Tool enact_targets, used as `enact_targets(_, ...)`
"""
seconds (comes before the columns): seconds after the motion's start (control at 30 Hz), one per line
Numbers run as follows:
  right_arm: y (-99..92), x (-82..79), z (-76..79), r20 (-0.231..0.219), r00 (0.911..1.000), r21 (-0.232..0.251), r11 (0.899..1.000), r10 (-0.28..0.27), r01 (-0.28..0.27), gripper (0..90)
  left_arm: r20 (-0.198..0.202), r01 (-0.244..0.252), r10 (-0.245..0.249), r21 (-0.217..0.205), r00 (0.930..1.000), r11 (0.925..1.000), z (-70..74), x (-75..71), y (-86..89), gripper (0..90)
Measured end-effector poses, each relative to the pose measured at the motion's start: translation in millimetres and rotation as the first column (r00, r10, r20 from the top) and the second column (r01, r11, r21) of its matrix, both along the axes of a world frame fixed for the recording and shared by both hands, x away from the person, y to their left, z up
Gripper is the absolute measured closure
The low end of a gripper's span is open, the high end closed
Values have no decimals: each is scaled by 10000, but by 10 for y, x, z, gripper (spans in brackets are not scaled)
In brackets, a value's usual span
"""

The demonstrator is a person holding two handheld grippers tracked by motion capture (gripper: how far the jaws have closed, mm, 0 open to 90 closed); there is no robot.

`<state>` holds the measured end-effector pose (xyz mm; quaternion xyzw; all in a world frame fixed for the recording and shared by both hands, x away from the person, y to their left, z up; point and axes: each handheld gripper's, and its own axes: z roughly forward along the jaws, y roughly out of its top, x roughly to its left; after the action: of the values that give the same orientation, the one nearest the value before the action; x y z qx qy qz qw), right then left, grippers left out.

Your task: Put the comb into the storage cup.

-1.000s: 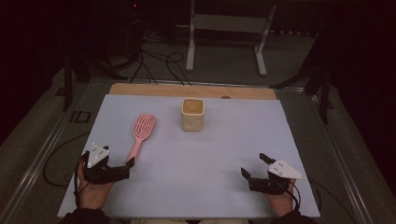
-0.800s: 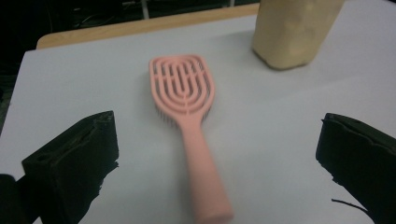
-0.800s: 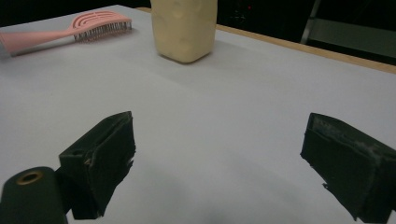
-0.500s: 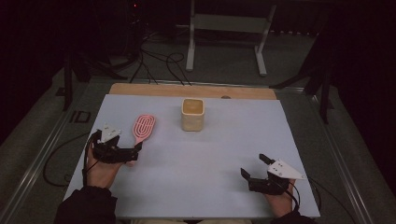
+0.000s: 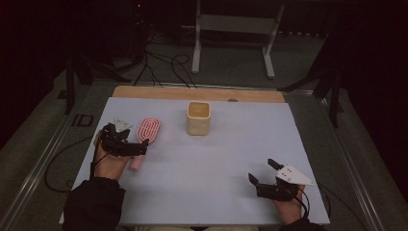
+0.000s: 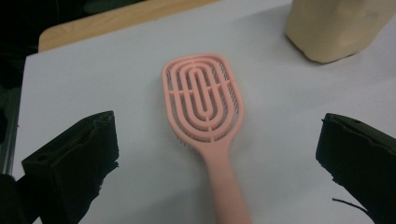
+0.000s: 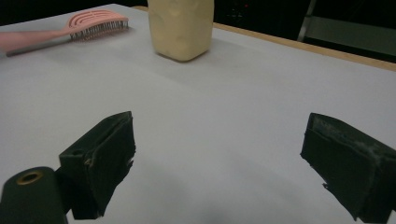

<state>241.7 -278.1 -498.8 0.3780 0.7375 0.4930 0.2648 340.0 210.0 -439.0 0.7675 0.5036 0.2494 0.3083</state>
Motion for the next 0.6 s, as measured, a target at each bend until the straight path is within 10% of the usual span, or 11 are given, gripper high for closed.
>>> enact_targets(0.6,-23,-22,1,6,10000,-8,10000,-99,99,95,-1899,-222,376,826,9811,9963,-221,344,-151,0)
